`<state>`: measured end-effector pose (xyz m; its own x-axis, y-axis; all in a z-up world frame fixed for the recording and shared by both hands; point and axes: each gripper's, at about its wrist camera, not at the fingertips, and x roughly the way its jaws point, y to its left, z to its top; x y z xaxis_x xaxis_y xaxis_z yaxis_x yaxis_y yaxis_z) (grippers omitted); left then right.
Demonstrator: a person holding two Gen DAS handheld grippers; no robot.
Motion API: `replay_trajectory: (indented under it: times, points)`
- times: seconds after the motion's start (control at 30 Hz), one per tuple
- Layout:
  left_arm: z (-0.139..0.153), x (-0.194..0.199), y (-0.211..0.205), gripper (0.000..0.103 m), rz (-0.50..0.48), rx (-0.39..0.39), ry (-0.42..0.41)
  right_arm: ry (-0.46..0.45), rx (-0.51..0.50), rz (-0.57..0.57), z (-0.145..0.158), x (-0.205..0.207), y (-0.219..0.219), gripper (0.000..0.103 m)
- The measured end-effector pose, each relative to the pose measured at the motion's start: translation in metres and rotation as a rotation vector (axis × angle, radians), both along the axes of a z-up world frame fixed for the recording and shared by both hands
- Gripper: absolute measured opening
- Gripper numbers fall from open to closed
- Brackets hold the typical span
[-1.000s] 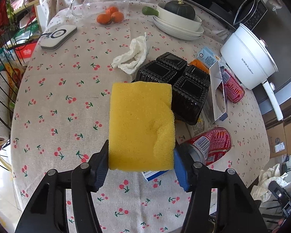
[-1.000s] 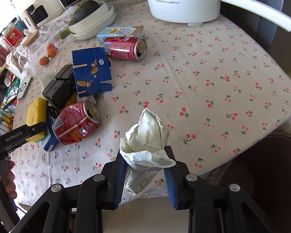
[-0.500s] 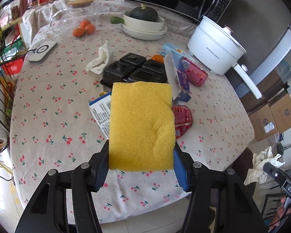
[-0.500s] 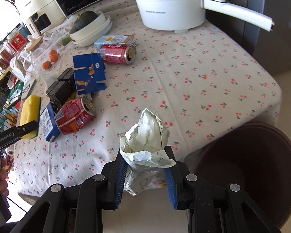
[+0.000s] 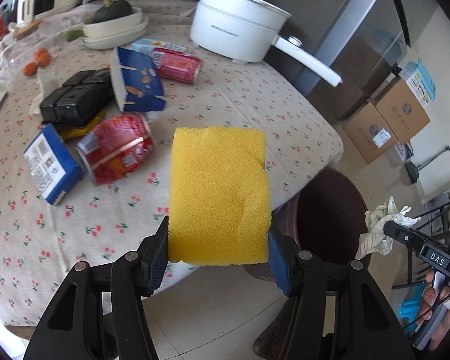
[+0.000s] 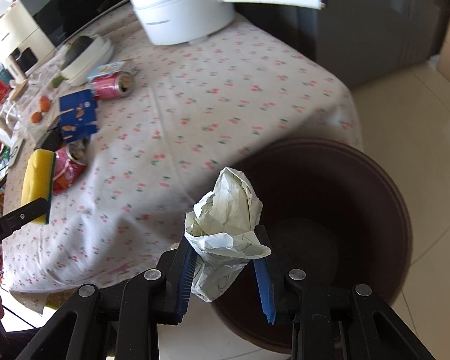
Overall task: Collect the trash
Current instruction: 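Carry the paper and sponge in both tools over the brown bin, then open the right tool over the bin while the left tool releases the sponge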
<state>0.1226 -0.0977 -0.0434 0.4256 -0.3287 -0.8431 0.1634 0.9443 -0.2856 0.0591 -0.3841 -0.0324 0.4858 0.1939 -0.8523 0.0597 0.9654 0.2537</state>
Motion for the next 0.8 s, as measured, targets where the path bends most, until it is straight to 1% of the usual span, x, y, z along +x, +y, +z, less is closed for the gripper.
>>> replay_trajectory:
  times: [0.2, 0.37, 0.5, 0.67, 0.73, 0.77, 0.8]
  points:
    - [-0.015, -0.009, -0.066, 0.061, -0.133, -0.002, 0.025, 0.029, -0.006, -0.067, -0.013, -0.019, -0.040, 0.033]
    - [-0.028, -0.016, -0.113, 0.061, -0.230, -0.007, 0.041, 0.057, -0.011, -0.106, -0.024, -0.031, -0.063, 0.033]
    - [-0.039, -0.017, -0.142, 0.061, -0.291, -0.003, 0.045, 0.067, -0.016, -0.118, -0.028, -0.035, -0.072, 0.033]
    - [-0.048, -0.015, -0.161, 0.061, -0.328, -0.014, 0.032, 0.083, -0.023, -0.128, -0.034, -0.038, -0.081, 0.033]
    - [-0.050, -0.012, -0.164, 0.063, -0.340, -0.013, 0.029, 0.088, -0.026, -0.134, -0.036, -0.039, -0.085, 0.034]
    - [-0.051, -0.011, -0.166, 0.066, -0.345, -0.002, 0.036, 0.091, -0.028, -0.137, -0.037, -0.039, -0.086, 0.034]
    - [-0.052, -0.011, -0.167, 0.073, -0.344, 0.011, 0.042, 0.093, -0.030, -0.139, -0.037, -0.040, -0.087, 0.034]
